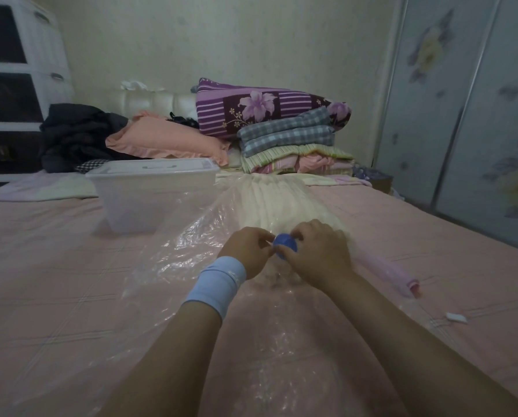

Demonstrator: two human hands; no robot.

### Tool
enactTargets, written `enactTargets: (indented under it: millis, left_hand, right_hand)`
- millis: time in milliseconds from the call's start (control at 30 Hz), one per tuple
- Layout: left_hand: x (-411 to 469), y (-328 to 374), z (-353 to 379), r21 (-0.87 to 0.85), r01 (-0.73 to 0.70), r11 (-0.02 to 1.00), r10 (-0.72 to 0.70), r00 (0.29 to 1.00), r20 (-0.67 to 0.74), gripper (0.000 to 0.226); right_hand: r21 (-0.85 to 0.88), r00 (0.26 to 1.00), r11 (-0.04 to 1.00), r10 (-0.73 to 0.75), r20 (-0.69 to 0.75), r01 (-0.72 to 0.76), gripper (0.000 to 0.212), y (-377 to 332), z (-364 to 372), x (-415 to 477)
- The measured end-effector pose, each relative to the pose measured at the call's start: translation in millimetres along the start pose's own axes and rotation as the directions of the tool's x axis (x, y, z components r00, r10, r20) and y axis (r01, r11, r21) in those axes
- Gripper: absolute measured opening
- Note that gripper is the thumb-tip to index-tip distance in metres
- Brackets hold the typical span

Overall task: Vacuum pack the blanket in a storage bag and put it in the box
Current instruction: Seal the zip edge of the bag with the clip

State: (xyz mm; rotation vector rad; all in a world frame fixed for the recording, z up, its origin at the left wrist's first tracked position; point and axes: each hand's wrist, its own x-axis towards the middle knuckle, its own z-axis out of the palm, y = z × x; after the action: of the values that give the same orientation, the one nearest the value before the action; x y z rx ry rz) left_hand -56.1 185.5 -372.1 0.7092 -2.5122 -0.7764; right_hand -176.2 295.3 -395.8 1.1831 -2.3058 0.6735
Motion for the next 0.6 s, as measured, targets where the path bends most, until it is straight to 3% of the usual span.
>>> enactTargets:
  millis: [67, 167, 267, 333, 433, 533, 600]
  left_hand:
    - [-1, -1, 0, -0.001, -0.002, 1.0, 0.002, 1.0, 0.001, 0.025]
    - [-1, -2, 1, 0.012, -0.005, 1.0, 0.005, 1.0, -0.004, 0.025]
    - [0, -3, 1, 0.043, -0.002, 0.999, 0.002, 1.0, -0.004, 0.026]
    - [2, -4, 3, 0.066, 0.001, 0.998, -0.002, 1.0, 0.009, 0.028]
    - [1, -4, 5, 0.142, -0.023, 0.99, 0.026, 1.0, -0.018, 0.03]
    - [-6, -10, 8, 0.277, -0.003, 0.961, 0.003, 1.0, 0.0, 0.067]
    - [-14, -21, 13, 0.31, 0.087, 0.947, -0.127, 0.985, 0.114, 0.1]
  right_hand:
    - [-0.039, 1.0, 0.999, -0.021, -0.001, 0.021, 0.032, 0, -4, 0]
    - [0.074, 0.988, 0.987, -0.148, 0.051, 0.144, 0.021, 4, -8, 0]
    - [0.192, 0.955, 0.939, -0.297, 0.026, 0.287, 0.031, 12, -8, 2]
    - [0.255, 0.953, 0.92, -0.302, -0.019, 0.297, 0.037, 14, -8, 3]
    - [0.313, 0.98, 0.928, -0.188, -0.069, 0.201, 0.03, 12, -10, 1]
    - [0.143, 0.984, 0.975, -0.175, 0.005, 0.173, 0.03, 25, 8, -8]
    - [0.223, 0.979, 0.961, -0.185, 0.087, 0.162, 0.033, 37, 22, -17]
